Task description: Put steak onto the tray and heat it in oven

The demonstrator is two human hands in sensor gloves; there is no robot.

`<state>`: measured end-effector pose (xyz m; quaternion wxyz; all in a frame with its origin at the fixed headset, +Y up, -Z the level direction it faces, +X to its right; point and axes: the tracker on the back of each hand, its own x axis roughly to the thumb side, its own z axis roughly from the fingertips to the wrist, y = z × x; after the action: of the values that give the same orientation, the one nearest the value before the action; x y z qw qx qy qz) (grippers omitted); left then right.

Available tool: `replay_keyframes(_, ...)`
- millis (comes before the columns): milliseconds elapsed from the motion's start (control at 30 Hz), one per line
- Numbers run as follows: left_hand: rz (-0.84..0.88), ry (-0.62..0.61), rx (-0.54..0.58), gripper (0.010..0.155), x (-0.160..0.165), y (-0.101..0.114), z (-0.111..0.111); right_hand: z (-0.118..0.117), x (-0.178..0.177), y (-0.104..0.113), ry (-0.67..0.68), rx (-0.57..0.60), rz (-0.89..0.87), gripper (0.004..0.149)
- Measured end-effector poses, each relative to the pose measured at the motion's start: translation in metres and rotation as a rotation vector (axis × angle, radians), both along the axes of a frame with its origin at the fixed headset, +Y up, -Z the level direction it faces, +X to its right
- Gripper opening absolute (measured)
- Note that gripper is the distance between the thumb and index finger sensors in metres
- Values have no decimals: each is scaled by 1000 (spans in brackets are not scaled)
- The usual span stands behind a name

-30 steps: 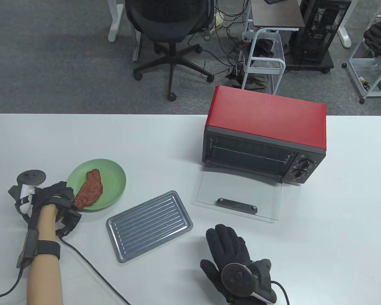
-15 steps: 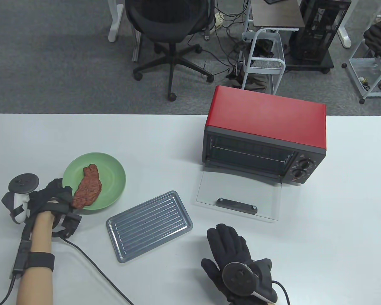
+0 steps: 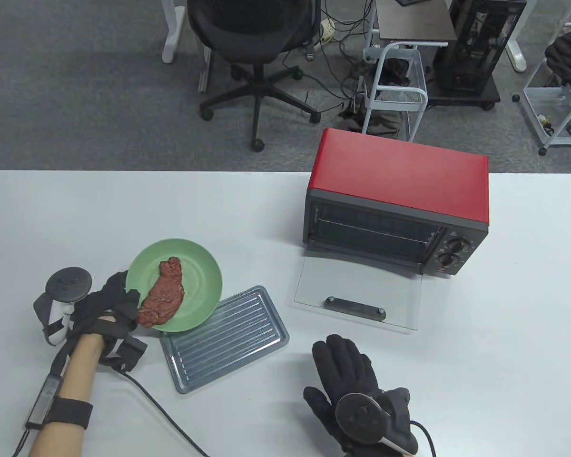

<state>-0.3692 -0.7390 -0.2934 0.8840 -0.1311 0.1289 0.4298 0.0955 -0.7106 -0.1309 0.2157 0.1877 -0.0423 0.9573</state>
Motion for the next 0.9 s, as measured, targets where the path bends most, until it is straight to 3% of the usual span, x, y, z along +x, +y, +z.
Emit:
replay_keyframes(400, -126, -127, 37, 56, 50, 3, -5, 0, 1, 0, -2, -1, -3, 82)
replay_keyframes(633, -146, -166, 59, 55, 58, 9, -4, 0, 1, 0, 2, -7, -2, 82)
replay_keyframes(900, -206, -179, 113, 55, 60, 31, 1, 0, 2, 0, 2, -10, -6, 82)
